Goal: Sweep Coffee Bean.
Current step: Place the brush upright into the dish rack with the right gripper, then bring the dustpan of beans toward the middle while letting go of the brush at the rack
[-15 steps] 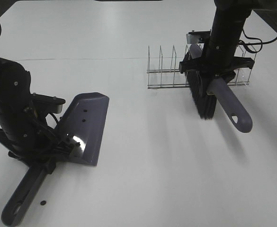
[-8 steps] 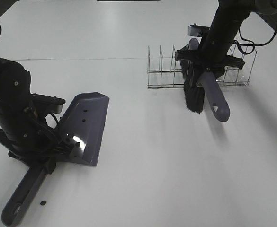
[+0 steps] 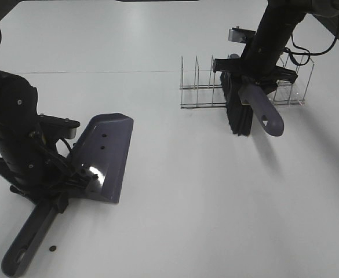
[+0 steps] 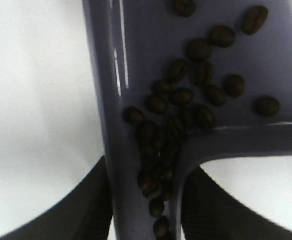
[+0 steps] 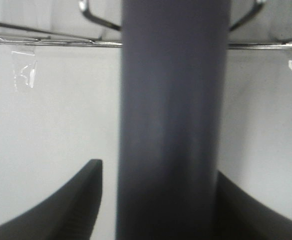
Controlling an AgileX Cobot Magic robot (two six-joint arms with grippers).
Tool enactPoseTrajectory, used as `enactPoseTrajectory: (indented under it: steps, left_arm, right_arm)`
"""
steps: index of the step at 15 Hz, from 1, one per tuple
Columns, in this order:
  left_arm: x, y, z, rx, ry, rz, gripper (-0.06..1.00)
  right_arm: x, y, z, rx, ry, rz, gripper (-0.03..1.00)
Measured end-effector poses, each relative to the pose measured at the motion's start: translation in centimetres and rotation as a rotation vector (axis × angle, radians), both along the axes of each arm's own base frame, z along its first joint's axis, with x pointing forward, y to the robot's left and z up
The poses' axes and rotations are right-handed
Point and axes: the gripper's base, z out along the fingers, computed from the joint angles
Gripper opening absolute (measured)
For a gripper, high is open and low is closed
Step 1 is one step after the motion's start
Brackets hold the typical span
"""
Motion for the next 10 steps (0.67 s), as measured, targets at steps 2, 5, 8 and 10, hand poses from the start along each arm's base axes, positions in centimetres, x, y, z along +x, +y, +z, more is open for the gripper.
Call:
enactPoseTrajectory:
  steps: [2,5,8,10]
  left_arm:
    - [0.0,0.0,0.0,-0.001,0.000,0.001,0.35]
    - [0.0,0.0,0.0,-0.001,0.000,0.001,0.35]
    - [0.1,-0.1,0.1,-0.003,-0.003,0.040,0.35]
    - [0.8,-0.4,0.3,-0.011,-0.017,0.070,0.35]
  right_arm:
    - [0.3,0.3,0.7,0.028,-0.024,0.002,0.59]
    - [0.6,0.3,3.0,0.039,-0.088,0.002,0.63]
    - [0.6,-0.1,4.6,-0.001,-0.132,0.012,0.63]
    - [0.5,-0.1,5.1,-0.003,-0.141,0.013,0.63]
